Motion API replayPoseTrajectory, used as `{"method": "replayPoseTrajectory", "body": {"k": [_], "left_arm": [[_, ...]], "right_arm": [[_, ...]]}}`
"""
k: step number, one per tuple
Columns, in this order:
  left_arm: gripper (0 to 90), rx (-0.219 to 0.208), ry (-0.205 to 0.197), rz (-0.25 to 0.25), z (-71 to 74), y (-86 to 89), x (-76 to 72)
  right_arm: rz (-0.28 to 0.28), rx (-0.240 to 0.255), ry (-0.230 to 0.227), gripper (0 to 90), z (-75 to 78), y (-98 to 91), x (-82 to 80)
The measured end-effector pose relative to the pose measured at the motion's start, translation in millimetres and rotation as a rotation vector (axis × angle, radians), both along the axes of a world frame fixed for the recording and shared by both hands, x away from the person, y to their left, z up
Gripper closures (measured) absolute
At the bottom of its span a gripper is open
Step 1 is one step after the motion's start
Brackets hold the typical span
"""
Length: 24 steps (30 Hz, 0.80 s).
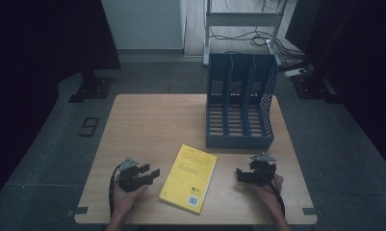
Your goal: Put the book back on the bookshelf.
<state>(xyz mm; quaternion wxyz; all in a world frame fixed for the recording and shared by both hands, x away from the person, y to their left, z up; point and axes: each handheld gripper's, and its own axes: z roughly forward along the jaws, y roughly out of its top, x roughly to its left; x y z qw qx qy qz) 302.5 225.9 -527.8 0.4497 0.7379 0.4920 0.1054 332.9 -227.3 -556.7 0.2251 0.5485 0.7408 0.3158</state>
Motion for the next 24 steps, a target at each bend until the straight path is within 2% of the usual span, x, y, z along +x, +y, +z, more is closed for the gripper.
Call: {"method": "replayPoseTrajectory", "body": {"k": [8, 12, 13, 15, 19, 21, 24], "left_arm": [[41.8, -0.001, 0.027, 0.02, -3.4, -0.9, -1.0], [41.3, 0.006, 0.039, 0.026, -3.7, -3.7, -4.5], [41.2, 0.019, 0.042, 0.024, -4.4, -4.7, -5.6], [40.5, 0.032, 0.039, 0.032, -4.9, -5.2, -8.3], [40.3, 0.026, 0.011, 0.021, -6.6, -3.5, -12.7], [40.3, 0.041, 0.024, 0.01, -7.3, -2.3, -10.6], [40.0, 0.047, 0.019, 0.004, -5.9, -1.1, -11.3]], "right_arm": [[-0.009, 0.004, -0.004, 0.6, 0.2, -0.4, -1.4], [-0.025, 0.003, -0.004, 0.6, 0.1, -1.0, -3.5], [-0.032, 0.004, -0.004, 0.7, 0.1, -0.9, -4.3], [-0.039, 0.003, -0.006, 1.0, 0.1, -0.9, -5.9], [-0.041, 0.002, -0.007, 1.7, 0.2, -2.1, -8.9], [-0.044, 0.002, -0.007, 1.8, 0.3, -1.8, -9.2], [-0.061, 0.002, -0.009, 2.6, 0.4, 0.0, -10.2]]}}
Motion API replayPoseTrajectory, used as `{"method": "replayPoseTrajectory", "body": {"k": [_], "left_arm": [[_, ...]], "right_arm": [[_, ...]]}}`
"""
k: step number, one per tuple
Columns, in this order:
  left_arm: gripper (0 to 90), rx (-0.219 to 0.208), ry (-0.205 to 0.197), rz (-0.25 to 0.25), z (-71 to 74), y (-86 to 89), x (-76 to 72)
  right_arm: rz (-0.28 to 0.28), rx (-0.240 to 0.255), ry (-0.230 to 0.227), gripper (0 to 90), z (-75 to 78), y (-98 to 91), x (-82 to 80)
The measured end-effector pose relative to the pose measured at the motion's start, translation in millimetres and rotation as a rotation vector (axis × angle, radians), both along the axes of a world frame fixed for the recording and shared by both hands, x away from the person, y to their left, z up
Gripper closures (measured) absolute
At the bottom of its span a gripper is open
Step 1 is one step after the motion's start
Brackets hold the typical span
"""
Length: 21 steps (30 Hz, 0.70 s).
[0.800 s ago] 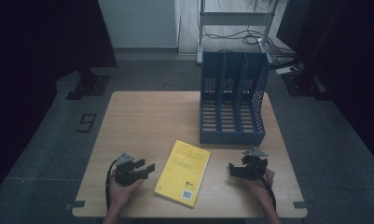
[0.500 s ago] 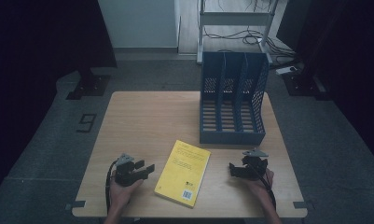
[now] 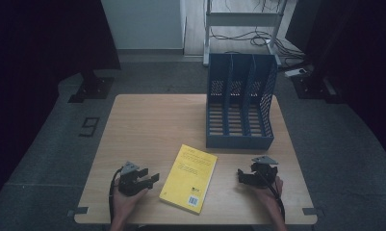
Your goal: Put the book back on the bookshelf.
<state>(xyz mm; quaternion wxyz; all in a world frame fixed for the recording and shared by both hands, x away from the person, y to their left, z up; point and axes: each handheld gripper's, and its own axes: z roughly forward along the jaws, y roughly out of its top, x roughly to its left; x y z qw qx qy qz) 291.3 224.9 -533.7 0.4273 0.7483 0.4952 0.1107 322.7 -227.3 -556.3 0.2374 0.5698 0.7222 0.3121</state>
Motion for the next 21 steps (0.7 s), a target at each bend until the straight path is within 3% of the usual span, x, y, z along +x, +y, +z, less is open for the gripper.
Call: {"method": "replayPoseTrajectory", "body": {"k": [8, 15, 21], "left_arm": [[38.3, 0.033, 0.005, -0.01, -0.8, -1.1, -0.1], [37.8, 0.029, 0.013, 0.013, 0.7, 4.6, 1.0], [37.3, 0.029, 0.01, 0.019, 2.2, 3.6, 0.2]], "right_arm": [[-0.001, 0.003, -0.007, 5.5, 0.3, 1.2, -2.3], [0.003, 0.004, -0.01, 6.7, 0.4, 1.4, -2.7], [0.019, 0.006, -0.023, 12.9, 1.2, 4.1, -5.0]]}}
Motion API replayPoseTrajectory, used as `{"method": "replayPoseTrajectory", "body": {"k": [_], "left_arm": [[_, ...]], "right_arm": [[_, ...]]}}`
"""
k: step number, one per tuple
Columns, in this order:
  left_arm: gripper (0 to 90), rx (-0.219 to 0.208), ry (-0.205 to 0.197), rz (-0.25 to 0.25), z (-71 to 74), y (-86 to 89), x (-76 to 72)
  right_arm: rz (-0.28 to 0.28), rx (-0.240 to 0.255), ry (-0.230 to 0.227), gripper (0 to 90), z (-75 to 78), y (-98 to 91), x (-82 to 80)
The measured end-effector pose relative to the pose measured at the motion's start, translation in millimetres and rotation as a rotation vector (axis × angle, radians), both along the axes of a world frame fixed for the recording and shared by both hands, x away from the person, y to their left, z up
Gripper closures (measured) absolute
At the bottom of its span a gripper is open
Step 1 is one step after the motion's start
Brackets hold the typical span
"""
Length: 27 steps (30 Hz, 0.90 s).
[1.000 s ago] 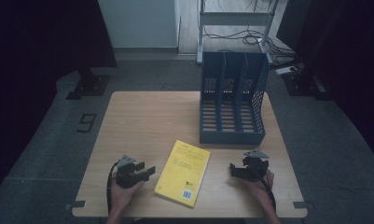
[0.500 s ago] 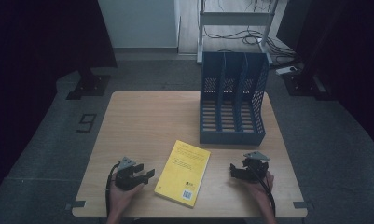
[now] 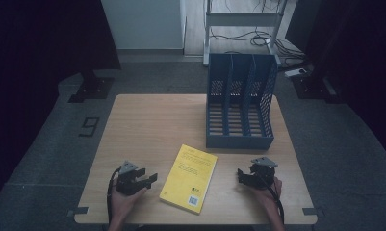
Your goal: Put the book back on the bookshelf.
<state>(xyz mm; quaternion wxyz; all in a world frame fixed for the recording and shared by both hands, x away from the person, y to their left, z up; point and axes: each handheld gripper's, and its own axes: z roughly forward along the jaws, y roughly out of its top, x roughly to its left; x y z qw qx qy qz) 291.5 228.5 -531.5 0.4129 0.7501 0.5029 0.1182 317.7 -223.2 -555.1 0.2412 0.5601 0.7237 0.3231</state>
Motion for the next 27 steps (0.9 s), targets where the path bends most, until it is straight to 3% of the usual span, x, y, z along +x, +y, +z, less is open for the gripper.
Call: {"method": "replayPoseTrajectory", "body": {"k": [12, 27], "left_arm": [[37.2, -0.002, -0.001, -0.002, 2.6, -3.2, -0.4], [37.1, -0.012, -0.003, 0.001, 4.6, -0.5, 0.4]], "right_arm": [[0.031, -0.019, -0.021, 16.2, 2.6, 12.5, 0.7], [0.106, 0.083, -0.076, 16.7, 23.3, 40.2, -11.7]]}}
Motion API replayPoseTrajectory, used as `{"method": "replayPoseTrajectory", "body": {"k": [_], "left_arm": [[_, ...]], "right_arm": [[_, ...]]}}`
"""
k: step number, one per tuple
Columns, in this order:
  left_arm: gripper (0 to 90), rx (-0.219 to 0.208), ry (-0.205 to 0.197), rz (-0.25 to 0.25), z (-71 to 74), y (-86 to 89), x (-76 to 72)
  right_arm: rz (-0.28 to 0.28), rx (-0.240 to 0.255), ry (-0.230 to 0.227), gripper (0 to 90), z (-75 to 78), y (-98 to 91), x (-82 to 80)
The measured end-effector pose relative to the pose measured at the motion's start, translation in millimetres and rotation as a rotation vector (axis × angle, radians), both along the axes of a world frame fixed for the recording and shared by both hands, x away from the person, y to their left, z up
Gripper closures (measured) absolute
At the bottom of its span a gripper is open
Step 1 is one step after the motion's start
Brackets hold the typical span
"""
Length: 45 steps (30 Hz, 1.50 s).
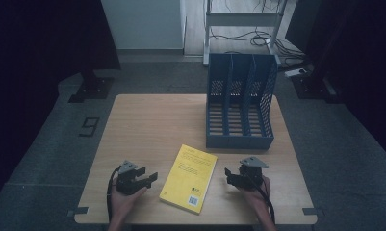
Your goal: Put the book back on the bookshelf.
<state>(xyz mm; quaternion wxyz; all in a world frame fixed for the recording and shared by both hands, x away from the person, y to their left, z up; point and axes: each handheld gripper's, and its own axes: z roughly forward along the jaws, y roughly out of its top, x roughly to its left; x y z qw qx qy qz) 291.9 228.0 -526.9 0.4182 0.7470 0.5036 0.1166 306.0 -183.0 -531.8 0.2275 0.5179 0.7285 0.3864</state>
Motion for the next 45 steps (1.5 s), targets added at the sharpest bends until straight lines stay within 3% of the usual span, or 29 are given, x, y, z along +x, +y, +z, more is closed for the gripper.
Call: {"method": "replayPoseTrajectory", "body": {"k": [4, 23, 36, 41, 45], "left_arm": [[37.1, 0.004, 0.001, -0.006, -0.3, -2.4, 0.4], [37.2, 0.005, -0.003, -0.016, 1.5, -6.2, 0.6], [37.2, 0.002, -0.002, -0.035, 2.1, -12.2, 3.9], [37.2, 0.004, -0.006, -0.041, 2.7, -14.0, 3.3], [37.1, 0.005, -0.009, -0.05, 2.5, -18.3, 2.6]], "right_arm": [[0.015, 0.029, -0.002, 16.6, 3.5, 5.9, -2.1], [0.086, 0.065, -0.014, 16.4, 6.1, 41.4, -10.0], [0.133, 0.077, -0.005, 15.4, 2.8, 66.5, -11.7], [0.134, 0.059, -0.013, 14.7, 3.0, 73.0, -12.1], [0.142, 0.056, 0.015, 13.8, -2.3, 78.9, -10.7]]}}
